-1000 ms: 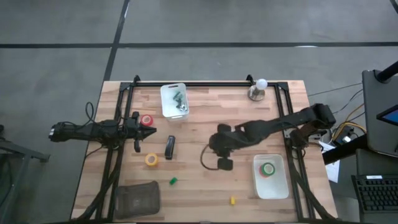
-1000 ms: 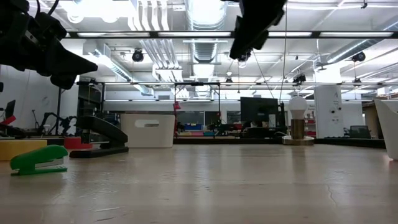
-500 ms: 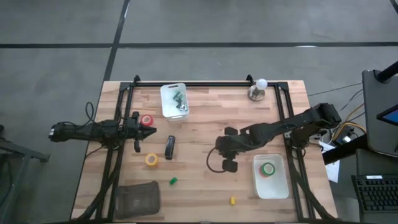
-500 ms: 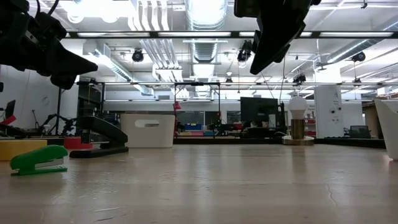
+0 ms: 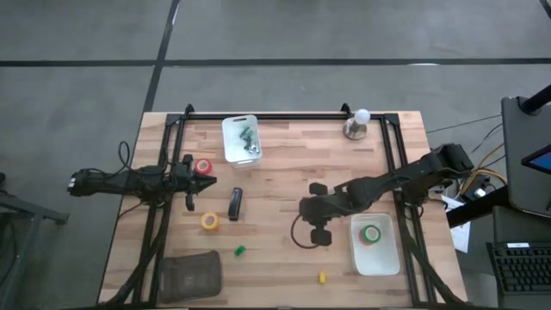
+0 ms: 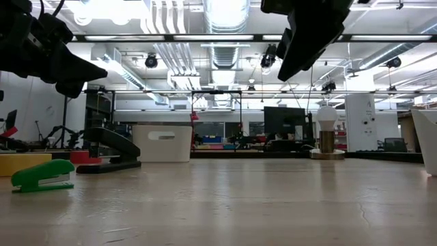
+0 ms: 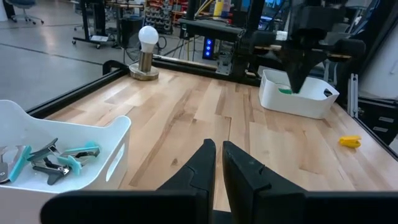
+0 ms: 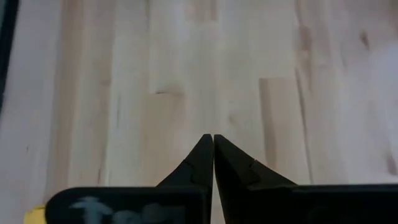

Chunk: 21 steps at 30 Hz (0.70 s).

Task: Pick and place Stapler, Stapler remover, tape
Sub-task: Put the red tape into the bottom white bin

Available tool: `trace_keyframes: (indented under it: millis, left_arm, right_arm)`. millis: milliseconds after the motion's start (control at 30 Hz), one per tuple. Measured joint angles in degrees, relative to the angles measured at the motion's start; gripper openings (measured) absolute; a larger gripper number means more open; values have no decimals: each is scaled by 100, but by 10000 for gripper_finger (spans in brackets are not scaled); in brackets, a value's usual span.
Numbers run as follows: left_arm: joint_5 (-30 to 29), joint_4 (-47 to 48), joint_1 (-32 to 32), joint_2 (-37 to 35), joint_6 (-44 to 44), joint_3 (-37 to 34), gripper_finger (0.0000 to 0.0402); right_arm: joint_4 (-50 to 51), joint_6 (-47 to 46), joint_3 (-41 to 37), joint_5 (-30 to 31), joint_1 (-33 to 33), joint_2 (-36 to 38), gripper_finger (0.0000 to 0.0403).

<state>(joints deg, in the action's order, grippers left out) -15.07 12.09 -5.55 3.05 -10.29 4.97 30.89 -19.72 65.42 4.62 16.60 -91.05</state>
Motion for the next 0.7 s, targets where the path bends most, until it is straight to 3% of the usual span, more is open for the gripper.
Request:
trace_keyframes:
  millis: [267, 467, 700]
  left_arm:
    - [0, -3, 1, 0, 1, 0, 32]
    - [0, -3, -1, 0, 0, 0, 32]
    - [0, -6, 0, 7, 0, -2, 32]
  right_arm:
    - [-890, 17, -762, 32, 78, 507, 8]
    - [-2062, 169, -1640, 125, 79, 1413, 8]
    - [-2673, 172, -2395, 233, 81, 2360, 8]
